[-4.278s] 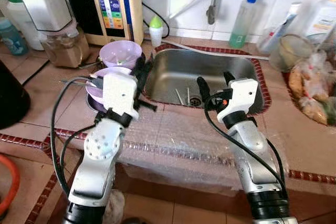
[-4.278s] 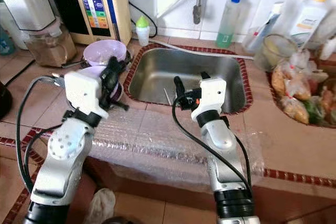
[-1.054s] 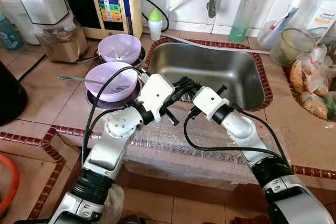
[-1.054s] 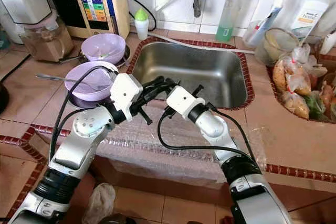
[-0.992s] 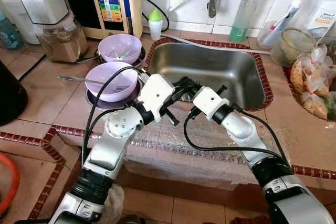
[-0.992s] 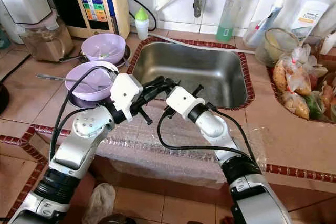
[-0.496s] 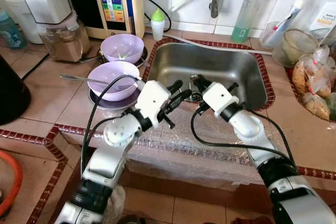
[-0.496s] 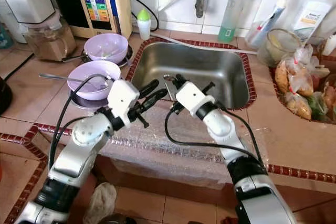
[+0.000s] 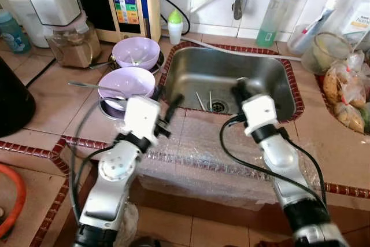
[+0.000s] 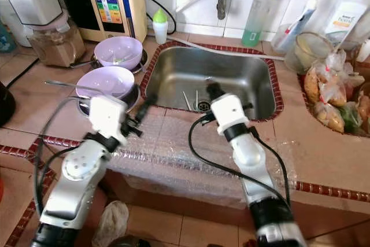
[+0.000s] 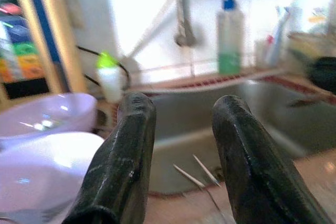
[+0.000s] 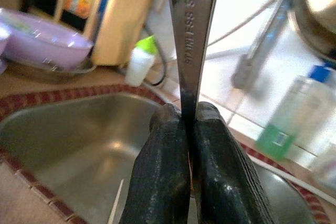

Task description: Kitchen organization

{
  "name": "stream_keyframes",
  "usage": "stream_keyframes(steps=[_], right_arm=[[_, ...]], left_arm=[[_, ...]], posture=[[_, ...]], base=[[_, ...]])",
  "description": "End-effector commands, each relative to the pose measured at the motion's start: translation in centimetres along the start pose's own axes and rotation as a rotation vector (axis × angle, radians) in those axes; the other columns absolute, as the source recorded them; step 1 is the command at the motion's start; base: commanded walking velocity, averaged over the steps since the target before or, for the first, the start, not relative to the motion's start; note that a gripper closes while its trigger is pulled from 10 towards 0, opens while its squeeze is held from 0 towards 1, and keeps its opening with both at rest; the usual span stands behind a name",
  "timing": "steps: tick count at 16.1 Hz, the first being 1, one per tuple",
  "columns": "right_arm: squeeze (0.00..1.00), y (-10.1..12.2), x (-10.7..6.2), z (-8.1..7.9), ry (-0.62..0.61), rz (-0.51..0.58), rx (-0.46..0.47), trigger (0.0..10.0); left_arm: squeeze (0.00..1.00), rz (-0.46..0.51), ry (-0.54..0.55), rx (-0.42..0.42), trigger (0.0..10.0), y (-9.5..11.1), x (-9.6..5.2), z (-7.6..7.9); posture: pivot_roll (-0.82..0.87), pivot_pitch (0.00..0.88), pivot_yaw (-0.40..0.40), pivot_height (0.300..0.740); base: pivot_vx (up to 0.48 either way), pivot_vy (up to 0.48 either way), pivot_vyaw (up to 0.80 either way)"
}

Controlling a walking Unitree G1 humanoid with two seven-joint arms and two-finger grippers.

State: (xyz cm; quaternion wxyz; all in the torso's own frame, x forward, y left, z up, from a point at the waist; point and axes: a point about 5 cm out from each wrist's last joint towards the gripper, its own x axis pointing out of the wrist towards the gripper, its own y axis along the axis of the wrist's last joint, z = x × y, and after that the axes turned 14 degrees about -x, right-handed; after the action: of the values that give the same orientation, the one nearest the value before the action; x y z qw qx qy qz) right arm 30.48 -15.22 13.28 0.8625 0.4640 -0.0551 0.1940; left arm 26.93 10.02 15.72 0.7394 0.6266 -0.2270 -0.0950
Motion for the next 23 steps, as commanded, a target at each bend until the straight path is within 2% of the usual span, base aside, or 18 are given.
stream_keyframes(steps=[1,2,3,4,5,6,14,22,23], right_arm=[[0.00,0.6,0.0,0.9,-0.062,0.005,0.023,0.0],[0.00,1.2,-0.4,1.0,-0.083,0.004,0.050,0.0],[0.00,1.4,-0.5,1.0,-0.093,0.009,0.048,0.0],[0.00,1.6,-0.7,0.9,-0.086,0.004,0.043,0.0],[0.00,1.7,-0.8,0.8,-0.080,-0.005,0.047,0.0],[0.00,1.6,-0.8,0.8,-0.096,-0.023,0.071,0.0],[0.00,1.9,-0.5,0.8,-0.086,-0.046,0.075,0.0],[0.00,1.5,-0.4,0.7,-0.086,-0.069,0.077,0.0],[0.00,1.5,-0.4,0.7,-0.085,-0.070,0.075,0.5]], left_arm=[[0.00,0.029,0.036,-0.002,10.0,0.7,-0.3,-0.3],[0.00,0.046,0.044,-0.021,10.0,1.2,-0.6,-0.5],[1.00,0.060,0.043,-0.024,10.0,1.4,-0.7,-0.5],[0.87,0.063,0.054,-0.006,10.0,1.6,-0.7,-0.5],[0.07,0.062,0.060,0.008,10.0,1.6,-0.6,-0.5],[0.00,0.064,0.049,-0.006,10.0,1.7,-0.4,-0.4],[0.00,0.062,0.038,-0.009,10.0,2.0,-0.2,0.0],[0.00,0.068,0.054,0.010,10.0,2.1,-0.5,0.1],[0.00,0.069,0.054,0.010,10.0,2.1,-0.5,0.1]], posture=[[-0.02,0.000,0.019,0.740],[-0.02,0.000,0.022,0.740],[-0.02,0.000,0.023,0.740],[-0.03,0.000,0.023,0.740],[-0.03,0.000,0.023,0.740],[-0.02,0.000,0.024,0.740],[-0.02,0.000,0.022,0.740],[-0.01,0.000,0.020,0.740],[-0.01,0.000,0.020,0.740]], base=[[0.000,0.000,0.00],[0.000,0.000,0.00],[0.000,0.000,0.00],[0.311,0.000,0.00],[0.307,0.000,0.00],[0.311,0.000,0.00],[0.389,0.000,0.00],[0.000,0.000,0.00],[0.000,0.000,0.00]])
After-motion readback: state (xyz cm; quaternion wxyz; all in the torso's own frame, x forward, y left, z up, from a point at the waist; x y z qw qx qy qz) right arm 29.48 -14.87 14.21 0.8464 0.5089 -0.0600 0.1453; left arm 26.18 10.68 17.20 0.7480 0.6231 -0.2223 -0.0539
